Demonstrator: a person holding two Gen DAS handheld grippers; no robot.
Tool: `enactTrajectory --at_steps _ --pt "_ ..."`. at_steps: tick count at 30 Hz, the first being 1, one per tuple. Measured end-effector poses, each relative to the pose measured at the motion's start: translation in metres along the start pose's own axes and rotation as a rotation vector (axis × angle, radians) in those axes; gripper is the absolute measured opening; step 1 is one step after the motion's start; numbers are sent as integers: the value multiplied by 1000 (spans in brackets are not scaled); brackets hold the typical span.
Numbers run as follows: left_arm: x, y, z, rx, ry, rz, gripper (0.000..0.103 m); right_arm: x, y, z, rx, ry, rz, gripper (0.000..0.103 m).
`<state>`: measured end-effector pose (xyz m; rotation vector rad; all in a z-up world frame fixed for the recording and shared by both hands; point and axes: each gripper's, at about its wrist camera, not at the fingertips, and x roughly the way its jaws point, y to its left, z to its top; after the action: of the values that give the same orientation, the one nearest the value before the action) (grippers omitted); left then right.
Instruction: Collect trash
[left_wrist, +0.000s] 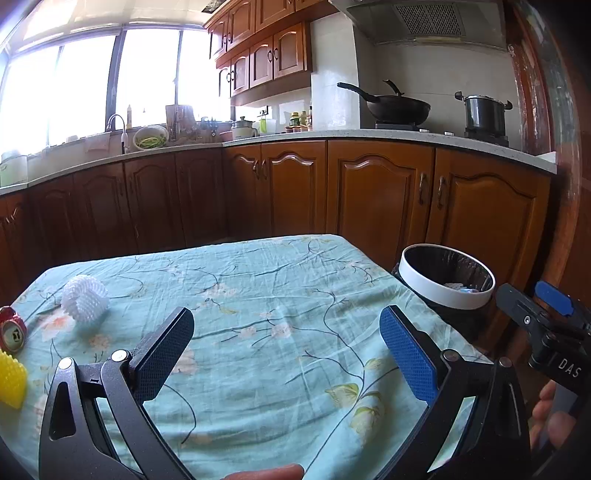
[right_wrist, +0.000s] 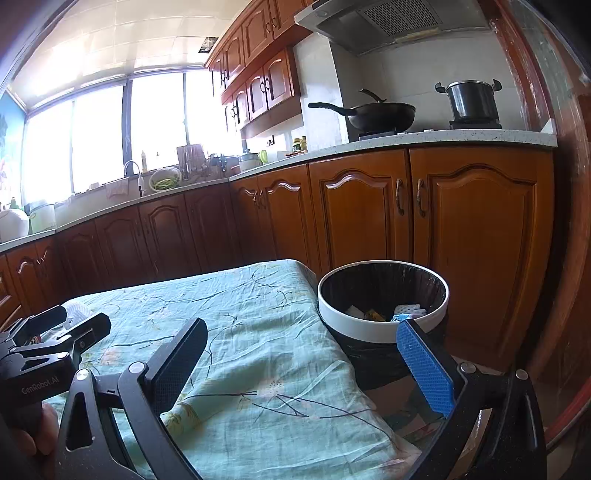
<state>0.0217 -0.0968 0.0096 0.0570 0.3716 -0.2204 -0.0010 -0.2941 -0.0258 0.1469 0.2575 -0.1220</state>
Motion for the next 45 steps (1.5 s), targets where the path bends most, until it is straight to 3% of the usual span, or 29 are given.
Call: enactTrajectory --at_steps 45 --pt "-1 1 0 5 3 -3 103 -3 -1 2 4 -4 0 103"
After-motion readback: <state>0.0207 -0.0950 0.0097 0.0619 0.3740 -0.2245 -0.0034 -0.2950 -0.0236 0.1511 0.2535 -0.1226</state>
